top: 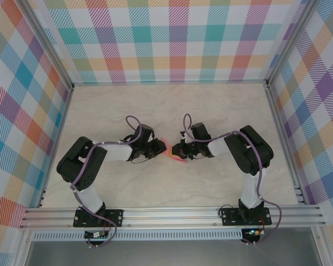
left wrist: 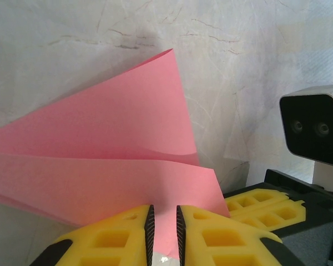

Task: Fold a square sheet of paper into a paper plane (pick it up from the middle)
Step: Fold the wing for the fifth time at the center of the table.

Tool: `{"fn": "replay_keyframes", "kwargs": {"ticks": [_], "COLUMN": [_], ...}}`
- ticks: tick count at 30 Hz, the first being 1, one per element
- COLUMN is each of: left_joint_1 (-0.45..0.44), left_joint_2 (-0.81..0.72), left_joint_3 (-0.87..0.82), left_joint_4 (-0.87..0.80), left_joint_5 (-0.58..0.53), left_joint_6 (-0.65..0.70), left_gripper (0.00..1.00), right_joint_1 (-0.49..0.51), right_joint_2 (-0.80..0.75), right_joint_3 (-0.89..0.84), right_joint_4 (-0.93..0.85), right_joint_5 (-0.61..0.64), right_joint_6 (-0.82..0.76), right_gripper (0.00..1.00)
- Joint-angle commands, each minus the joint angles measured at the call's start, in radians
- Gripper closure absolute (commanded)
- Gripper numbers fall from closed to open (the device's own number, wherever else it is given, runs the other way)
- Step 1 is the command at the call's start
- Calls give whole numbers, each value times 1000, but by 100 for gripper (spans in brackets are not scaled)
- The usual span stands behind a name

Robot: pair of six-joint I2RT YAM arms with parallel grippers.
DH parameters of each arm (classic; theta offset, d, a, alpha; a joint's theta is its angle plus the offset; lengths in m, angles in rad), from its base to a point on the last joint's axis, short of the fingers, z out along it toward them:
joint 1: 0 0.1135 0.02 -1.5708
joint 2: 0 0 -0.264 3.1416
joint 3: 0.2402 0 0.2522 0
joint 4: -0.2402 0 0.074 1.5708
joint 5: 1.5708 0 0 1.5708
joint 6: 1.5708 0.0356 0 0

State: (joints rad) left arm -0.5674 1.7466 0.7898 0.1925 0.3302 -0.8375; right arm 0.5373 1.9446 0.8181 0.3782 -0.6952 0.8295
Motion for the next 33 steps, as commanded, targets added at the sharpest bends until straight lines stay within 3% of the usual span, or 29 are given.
{"fn": "replay_keyframes", "kwargs": {"ticks": [1, 11, 23, 33], "left_joint_1": [-11, -11, -11, -11], "left_joint_2": [30, 66, 83, 101], "left_joint_3": [31, 63, 59, 58], "left_joint_4": [-42, -102, -149, -152], "left_joint_5": [-24, -38, -50, -47], "left_joint_6": [33, 38, 32, 22], "left_gripper": [80, 81, 82, 82], "right_joint_1": [-5, -5, -32, -33], "right_joint_2": [47, 35, -68, -119], "right_joint_3": [6, 13, 107, 115], "right_joint_4": [-74, -100, -326, -470], "right_joint_5": [38, 32, -17, -33], "right_joint_6": [-29, -35, -142, -246], "right_gripper": [99, 98, 79, 73]}}
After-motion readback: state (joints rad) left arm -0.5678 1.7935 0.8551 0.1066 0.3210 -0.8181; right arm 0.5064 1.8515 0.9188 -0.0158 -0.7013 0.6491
